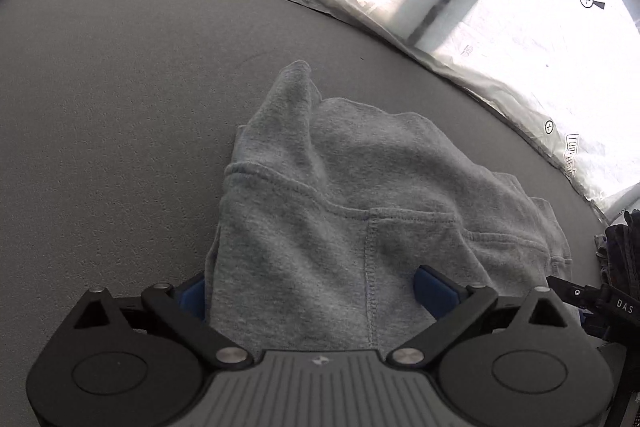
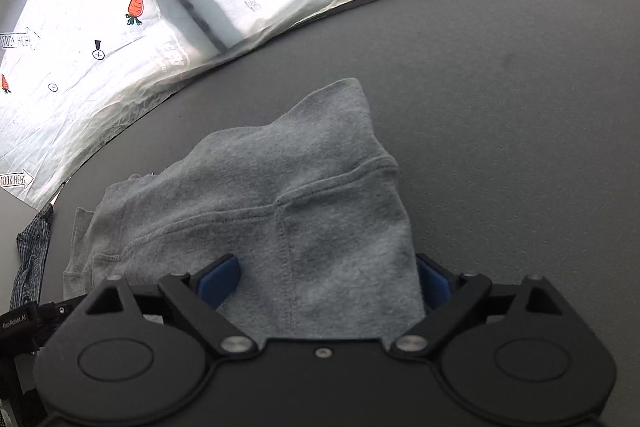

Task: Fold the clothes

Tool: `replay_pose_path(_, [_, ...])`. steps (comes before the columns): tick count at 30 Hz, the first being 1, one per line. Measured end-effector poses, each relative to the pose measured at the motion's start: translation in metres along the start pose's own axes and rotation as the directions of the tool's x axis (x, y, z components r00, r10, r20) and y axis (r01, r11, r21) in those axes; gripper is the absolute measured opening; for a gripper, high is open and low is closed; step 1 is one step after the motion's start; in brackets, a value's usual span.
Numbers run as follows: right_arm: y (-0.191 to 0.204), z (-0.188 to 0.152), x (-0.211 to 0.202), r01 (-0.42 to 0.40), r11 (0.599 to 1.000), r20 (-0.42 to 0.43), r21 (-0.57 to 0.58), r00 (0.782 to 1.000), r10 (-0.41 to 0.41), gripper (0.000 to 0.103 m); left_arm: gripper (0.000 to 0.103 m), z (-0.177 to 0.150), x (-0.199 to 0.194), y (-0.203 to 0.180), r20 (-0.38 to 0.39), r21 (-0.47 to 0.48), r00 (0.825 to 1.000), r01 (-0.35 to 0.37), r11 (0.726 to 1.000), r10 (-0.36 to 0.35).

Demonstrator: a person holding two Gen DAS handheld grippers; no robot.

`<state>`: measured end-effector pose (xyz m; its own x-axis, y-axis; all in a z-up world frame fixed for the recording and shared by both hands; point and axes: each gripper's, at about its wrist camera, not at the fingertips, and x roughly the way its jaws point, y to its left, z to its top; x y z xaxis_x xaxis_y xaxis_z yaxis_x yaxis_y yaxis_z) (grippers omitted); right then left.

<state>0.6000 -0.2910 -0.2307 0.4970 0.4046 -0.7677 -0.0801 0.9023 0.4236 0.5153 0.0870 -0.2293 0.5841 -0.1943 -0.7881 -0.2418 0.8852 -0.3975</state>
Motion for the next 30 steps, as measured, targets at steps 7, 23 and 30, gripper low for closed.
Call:
replay_pose_path(7, [0.014, -0.008, 0.01, -0.133, 0.988, 0.002, 0.084, 0.991, 0.134, 0.094, 0.102, -0.008, 0.002, -0.013, -0.008, -0.006, 0.996, 0.09, 0.996, -0.09])
replay_pose_path(23, [0.04, -0.044, -0.037, -0.433, 0.826, 0.076, 0.36, 0.896, 0.436, 0.048, 0.032, -0.049, -0.075, -0.064, 0.041, 0.067, 0.978, 0.201, 0.977, -0.204])
replay_pose_path(30, [0.042, -0.051, -0.118, -0.506, 0.799, 0.214, 0.324, 0.862, 0.459, 0.048, 0.032, -0.059, -0.146, -0.106, 0.146, 0.203, 0.936, 0.289, 0.935, -0.321])
